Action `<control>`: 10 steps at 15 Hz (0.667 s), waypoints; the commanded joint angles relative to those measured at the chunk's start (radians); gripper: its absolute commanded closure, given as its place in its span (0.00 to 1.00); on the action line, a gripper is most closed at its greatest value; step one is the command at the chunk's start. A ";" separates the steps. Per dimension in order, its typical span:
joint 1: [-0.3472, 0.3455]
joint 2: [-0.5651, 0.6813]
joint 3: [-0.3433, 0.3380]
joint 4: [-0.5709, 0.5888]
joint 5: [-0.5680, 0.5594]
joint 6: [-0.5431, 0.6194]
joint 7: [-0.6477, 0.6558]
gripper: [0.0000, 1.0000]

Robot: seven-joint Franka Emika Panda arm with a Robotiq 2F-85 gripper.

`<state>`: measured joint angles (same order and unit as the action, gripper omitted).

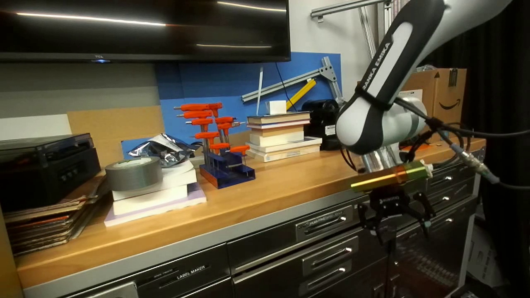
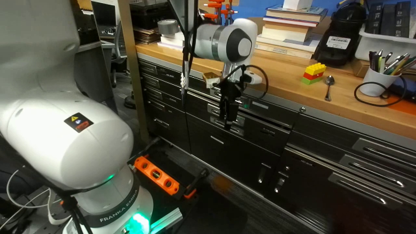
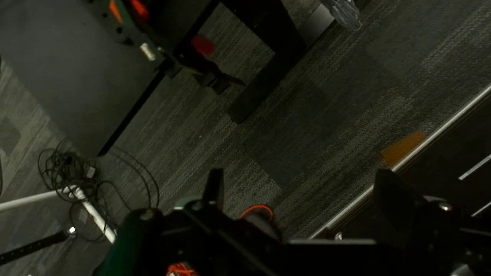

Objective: Pick up the black objects from the table, put them in the drawer and close the drawer.

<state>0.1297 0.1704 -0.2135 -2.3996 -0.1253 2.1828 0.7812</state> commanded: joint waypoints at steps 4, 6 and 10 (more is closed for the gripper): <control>-0.068 -0.366 0.125 -0.034 -0.117 -0.192 -0.238 0.00; -0.085 -0.439 0.149 -0.031 -0.101 -0.225 -0.354 0.00; -0.097 -0.567 0.174 -0.049 -0.084 -0.241 -0.569 0.00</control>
<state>0.0557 -0.2846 -0.0689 -2.4118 -0.2218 1.9527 0.3564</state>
